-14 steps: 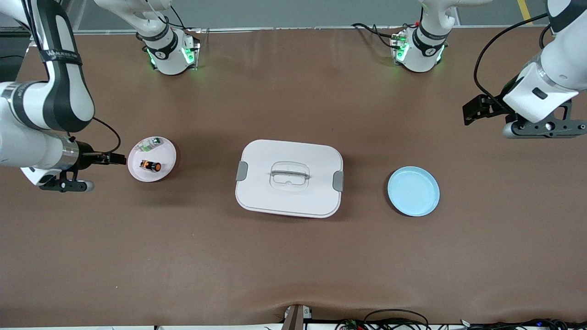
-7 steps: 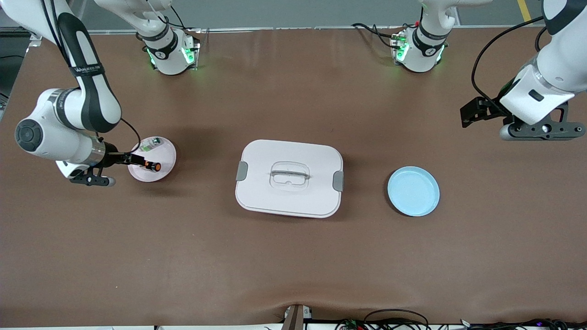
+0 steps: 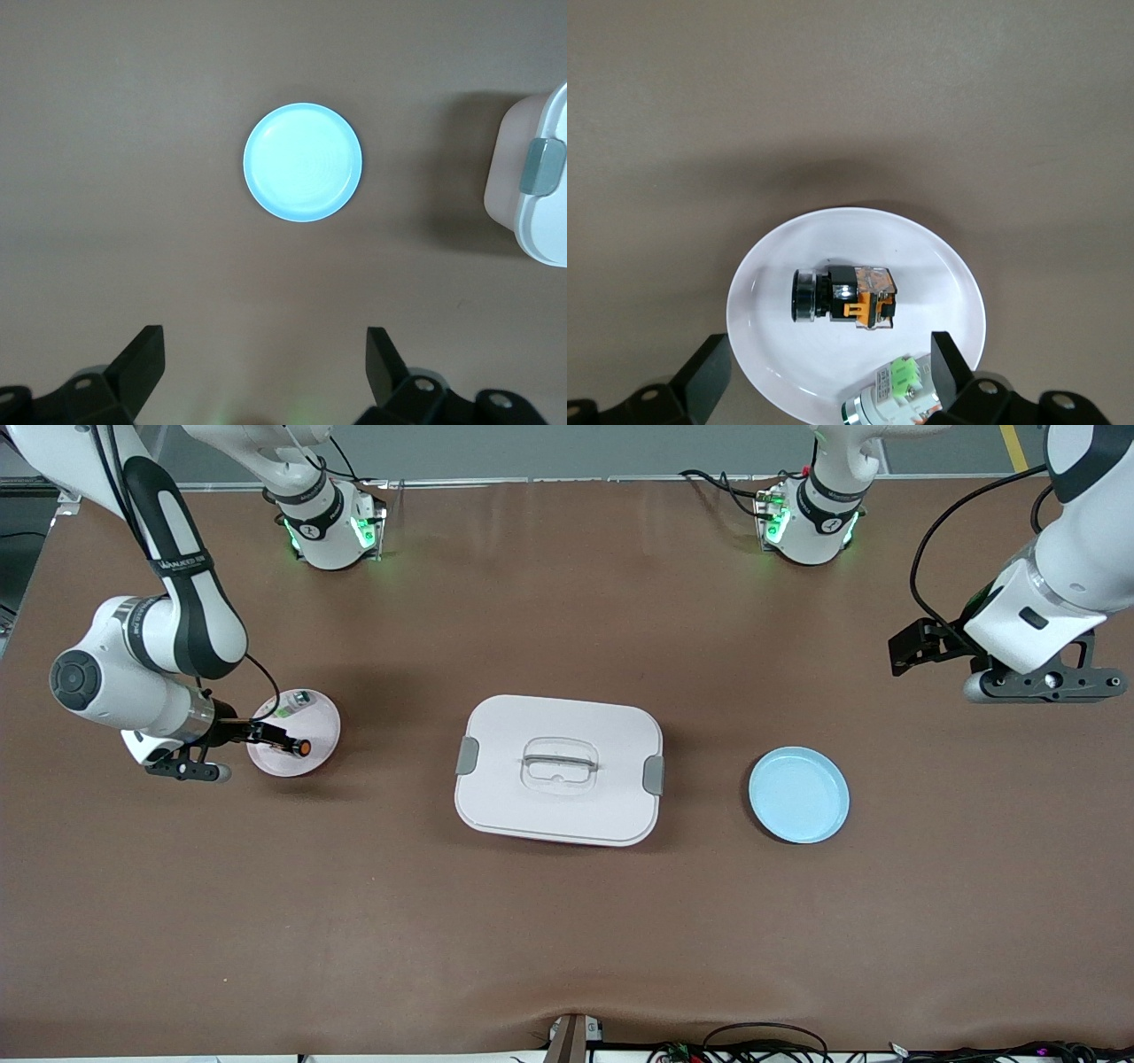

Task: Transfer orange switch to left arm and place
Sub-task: 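Move the right gripper over the pink plate toward the orange switch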

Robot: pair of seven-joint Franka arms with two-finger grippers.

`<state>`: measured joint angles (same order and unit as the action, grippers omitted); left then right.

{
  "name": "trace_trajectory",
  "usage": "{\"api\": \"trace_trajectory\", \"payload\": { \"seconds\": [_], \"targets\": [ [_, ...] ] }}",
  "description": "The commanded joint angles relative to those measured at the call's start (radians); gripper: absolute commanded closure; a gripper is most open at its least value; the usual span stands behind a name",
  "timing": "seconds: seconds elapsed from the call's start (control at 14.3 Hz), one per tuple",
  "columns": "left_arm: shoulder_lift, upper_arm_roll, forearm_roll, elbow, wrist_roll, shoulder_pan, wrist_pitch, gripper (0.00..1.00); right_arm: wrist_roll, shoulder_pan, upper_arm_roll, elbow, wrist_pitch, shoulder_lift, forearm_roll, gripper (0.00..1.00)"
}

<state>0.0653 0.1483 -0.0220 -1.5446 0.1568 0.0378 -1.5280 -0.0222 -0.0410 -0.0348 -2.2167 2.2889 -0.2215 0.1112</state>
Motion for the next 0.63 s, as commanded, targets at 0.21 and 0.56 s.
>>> {"api": "trace_trajectory", "payload": {
  "seconds": [0.21,0.56],
  "targets": [
    [0.004,0.004,-0.01,-0.002,-0.002,-0.004,-0.014,0.0,-0.005,0.0,0.006,-0.011,0.046,-0.05,0.015,0.0],
    [0.01,0.004,-0.01,0.001,0.003,0.007,-0.014,0.0,-0.005,0.006,0.007,-0.011,0.055,-0.091,0.015,0.0]
  ]
}}
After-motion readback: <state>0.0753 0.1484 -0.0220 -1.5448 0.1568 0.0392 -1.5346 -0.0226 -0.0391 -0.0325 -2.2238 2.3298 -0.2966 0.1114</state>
